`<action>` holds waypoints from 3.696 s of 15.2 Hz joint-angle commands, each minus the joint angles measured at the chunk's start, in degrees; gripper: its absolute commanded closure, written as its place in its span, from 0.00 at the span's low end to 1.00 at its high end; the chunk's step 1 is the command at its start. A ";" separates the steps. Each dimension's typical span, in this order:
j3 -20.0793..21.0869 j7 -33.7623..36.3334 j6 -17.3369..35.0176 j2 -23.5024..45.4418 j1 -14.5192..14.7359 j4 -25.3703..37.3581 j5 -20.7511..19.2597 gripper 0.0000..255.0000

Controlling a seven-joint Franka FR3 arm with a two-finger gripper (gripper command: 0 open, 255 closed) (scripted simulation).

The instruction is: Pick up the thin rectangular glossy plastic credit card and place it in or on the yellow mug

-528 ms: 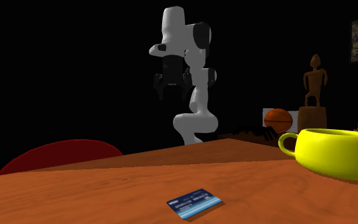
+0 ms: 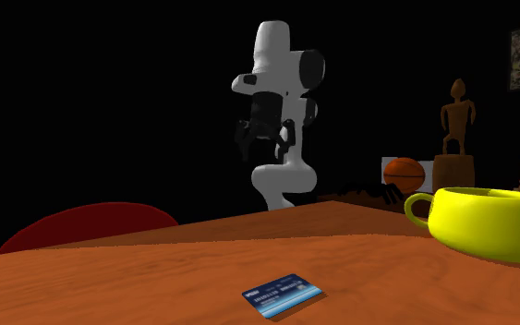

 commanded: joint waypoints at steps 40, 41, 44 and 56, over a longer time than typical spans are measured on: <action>28.47 75.71 33.01 50.50 -14.94 21.77 -47.25 1.00; 28.47 75.71 33.01 50.50 -14.94 21.77 -47.25 1.00; 28.47 75.71 33.00 50.50 -14.93 21.78 -47.25 1.00; 29.31 71.15 30.31 47.73 -15.55 23.71 -42.69 1.00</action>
